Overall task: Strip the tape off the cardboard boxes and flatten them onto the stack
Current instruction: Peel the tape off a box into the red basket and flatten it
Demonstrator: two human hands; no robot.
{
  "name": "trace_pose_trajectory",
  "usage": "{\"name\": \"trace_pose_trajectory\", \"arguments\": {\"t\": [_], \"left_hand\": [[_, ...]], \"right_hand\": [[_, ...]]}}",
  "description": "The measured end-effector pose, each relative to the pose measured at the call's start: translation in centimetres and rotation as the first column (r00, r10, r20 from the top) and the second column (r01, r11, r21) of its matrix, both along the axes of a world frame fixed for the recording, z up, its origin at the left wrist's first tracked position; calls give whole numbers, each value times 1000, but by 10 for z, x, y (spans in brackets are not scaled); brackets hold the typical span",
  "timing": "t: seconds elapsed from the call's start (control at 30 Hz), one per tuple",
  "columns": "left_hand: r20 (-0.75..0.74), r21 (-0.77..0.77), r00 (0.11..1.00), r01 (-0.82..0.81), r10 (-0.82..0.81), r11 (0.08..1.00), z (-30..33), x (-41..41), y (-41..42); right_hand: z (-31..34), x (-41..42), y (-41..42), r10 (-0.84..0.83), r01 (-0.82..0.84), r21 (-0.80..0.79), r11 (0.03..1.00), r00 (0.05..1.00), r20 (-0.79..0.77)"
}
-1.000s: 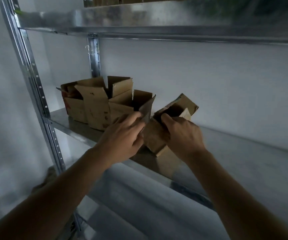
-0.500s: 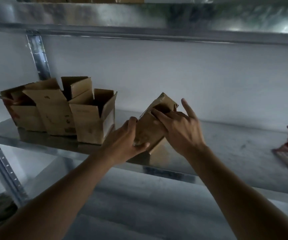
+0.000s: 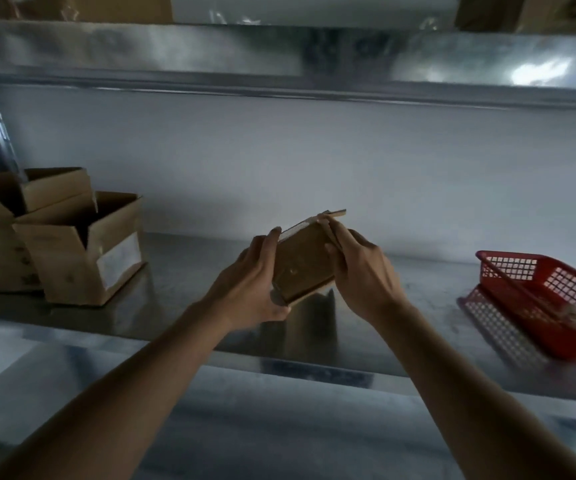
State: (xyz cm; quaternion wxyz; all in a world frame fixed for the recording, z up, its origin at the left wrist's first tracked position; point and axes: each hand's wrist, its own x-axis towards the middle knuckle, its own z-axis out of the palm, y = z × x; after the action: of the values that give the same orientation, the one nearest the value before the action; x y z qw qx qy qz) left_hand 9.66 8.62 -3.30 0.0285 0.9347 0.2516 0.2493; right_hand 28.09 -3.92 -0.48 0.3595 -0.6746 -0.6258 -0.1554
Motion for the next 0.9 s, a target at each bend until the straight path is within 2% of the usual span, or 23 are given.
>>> {"name": "trace_pose_trajectory", "arguments": {"t": [0.07,0.13,0.23,0.33,0.43,0.5,0.6,0.67,0.77,0.9], "left_hand": [[27,11,998,60,-61,998,-1,16,-4],[53,17,990,131,-131,991,1,28,-8],[133,1,971,199,-198,980,9,41,-21],[298,3,917,277,-265,961,25,54,-32],[431,-24,859,318,-278,948,45,68,-32],[414,-34,873,300,-260,953,60,78,-36],[289,-101,927,279,-240,955,76,93,-41],[159,-179,962,249,-222,952,79,104,-41],[-11,-172,978,205,-210,964,83,125,-44],[-80,-262,965,220,-249,940,86,157,-57]], "right_hand": [[-4,25,-8,134,-140,-49,989,984,-119],[-6,45,-17,281,-309,-58,949,917,-283],[-2,62,-30,455,-486,96,868,705,-543],[3,74,-39,425,-440,201,875,500,-755],[4,88,-44,425,-424,298,855,243,-872],[6,98,-44,433,-400,368,840,84,-897],[7,119,-51,376,-377,381,844,-89,-922],[2,129,-58,292,-415,314,854,-118,-949],[-8,142,-64,131,-420,143,896,-57,-990],[-12,167,-77,6,-328,1,945,15,-1000]]}}
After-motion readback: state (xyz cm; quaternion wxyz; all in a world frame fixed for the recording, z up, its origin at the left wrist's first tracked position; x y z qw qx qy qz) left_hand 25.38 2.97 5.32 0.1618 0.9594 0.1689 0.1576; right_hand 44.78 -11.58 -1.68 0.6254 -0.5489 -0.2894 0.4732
